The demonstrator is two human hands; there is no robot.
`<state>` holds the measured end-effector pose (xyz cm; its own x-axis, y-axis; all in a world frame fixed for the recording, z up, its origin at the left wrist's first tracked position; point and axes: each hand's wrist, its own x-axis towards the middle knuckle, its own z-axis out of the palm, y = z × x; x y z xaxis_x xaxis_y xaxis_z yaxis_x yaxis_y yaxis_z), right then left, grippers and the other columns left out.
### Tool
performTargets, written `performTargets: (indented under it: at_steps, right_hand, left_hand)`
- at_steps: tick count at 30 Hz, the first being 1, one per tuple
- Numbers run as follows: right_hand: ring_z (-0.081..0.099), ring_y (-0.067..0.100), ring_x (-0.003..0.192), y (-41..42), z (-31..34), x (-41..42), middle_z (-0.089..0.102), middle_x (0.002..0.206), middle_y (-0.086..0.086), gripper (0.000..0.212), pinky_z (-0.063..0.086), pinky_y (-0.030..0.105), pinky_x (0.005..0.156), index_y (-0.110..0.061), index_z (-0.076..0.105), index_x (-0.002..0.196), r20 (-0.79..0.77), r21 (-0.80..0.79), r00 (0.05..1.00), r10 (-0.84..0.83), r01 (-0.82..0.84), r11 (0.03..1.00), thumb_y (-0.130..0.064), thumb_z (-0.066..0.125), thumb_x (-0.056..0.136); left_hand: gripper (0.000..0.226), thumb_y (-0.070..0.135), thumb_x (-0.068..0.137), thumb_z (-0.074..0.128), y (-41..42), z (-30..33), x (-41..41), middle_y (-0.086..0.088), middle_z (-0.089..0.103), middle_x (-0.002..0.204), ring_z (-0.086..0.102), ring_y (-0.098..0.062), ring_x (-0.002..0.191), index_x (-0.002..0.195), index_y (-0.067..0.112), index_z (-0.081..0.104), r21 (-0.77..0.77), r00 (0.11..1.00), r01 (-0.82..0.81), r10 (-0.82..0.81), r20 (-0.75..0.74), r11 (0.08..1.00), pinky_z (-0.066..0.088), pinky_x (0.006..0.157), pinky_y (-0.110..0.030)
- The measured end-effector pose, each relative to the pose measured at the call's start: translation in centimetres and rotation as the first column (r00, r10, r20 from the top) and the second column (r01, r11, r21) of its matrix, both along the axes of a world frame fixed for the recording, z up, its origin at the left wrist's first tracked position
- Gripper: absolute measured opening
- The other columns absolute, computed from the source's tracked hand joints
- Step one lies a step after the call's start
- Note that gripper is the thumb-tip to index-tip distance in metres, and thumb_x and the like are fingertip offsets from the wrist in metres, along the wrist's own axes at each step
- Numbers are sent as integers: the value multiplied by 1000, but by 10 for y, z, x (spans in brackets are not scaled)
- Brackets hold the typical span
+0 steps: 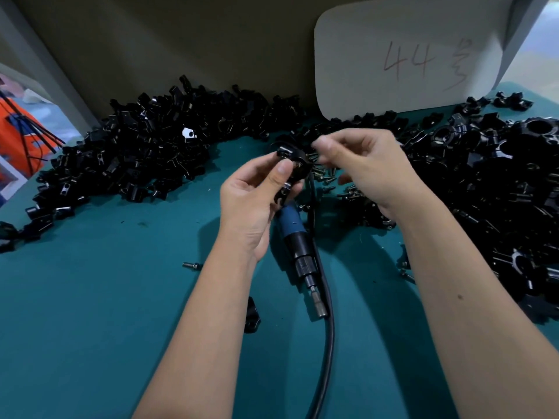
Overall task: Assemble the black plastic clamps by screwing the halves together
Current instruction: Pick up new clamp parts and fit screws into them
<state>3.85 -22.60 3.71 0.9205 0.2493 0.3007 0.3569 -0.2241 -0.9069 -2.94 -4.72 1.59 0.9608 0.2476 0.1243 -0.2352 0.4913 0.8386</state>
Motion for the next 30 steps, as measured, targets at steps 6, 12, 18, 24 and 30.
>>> performTargets:
  at_steps: [6, 12, 18, 24, 30]
  right_hand:
    - [65, 8, 87, -17, 1, 6, 74, 101, -9, 22, 50, 11, 83, -29, 78, 100, 188, -555, 952, -241, 305, 774, -8, 69, 97]
    - [53, 27, 121, 5, -4, 1, 68, 116, 1, 31, 50, 38, 93, -35, 75, 110, 185, -897, 972, -148, 228, 378, -11, 69, 90]
    - [54, 29, 106, 8, -7, 3, 67, 94, 3, 13, 47, 38, 78, -20, 69, 84, 204, -929, 964, -171, 245, 278, -8, 68, 88]
    - [65, 26, 93, 1, -5, 9, 63, 77, -9, 17, 55, 37, 79, -23, 69, 82, 147, -784, 964, -222, 251, 568, -14, 68, 97]
    - [49, 5, 55, 5, 3, 2, 66, 66, -4, 15, 43, 17, 53, -20, 77, 79, 63, -105, 983, -171, 177, 979, -28, 79, 92]
  left_hand:
    - [19, 5, 83, 75, 19, -2, 1, -12, 75, 102, 72, -24, 88, 101, 6, 71, -48, 993, -105, 101, -64, 993, 62, 72, -27]
    - [9, 4, 91, 72, 19, 1, -3, -8, 77, 96, 72, -26, 83, 94, 12, 72, -52, 989, -112, 106, -104, 992, 59, 65, -21]
    - [9, 2, 92, 71, 21, -2, -2, -8, 77, 95, 72, -26, 84, 94, 10, 72, -58, 989, -110, 103, -111, 992, 59, 66, -22]
    - [13, 3, 87, 79, 20, -8, 4, -9, 73, 93, 72, -23, 75, 96, 11, 74, 190, 982, -185, 188, 3, 964, 61, 73, -33]
    - [20, 9, 81, 85, 14, -12, 6, -2, 75, 87, 73, -26, 70, 96, 18, 75, 417, 979, -202, 174, 103, 886, 62, 73, -37]
